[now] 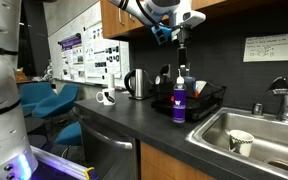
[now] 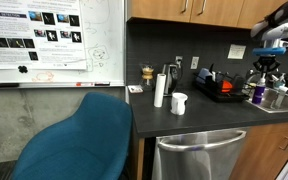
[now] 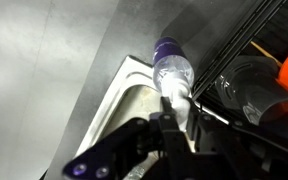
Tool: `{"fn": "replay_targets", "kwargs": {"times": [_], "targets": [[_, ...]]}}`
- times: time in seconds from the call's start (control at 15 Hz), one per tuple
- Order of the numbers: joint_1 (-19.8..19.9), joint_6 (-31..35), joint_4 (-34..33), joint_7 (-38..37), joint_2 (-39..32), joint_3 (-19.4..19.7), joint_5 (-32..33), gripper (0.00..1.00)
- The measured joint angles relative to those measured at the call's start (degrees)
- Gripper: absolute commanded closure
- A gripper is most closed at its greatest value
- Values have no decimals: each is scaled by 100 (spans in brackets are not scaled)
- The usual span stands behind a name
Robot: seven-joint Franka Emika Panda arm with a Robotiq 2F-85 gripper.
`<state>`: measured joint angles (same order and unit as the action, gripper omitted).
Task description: Bring the purple bottle closer to the sink
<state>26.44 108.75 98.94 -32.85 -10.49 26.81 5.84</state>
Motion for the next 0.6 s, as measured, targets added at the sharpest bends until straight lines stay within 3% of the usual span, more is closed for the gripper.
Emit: {"fn": "replay_targets", "kwargs": {"times": [0.47, 0.53, 0.6], "targets": [[270, 58, -550, 198, -627, 19, -625, 96], [289, 58, -610, 211, -688, 19, -657, 93], [302, 58, -672, 221, -746, 19, -686, 72]]}}
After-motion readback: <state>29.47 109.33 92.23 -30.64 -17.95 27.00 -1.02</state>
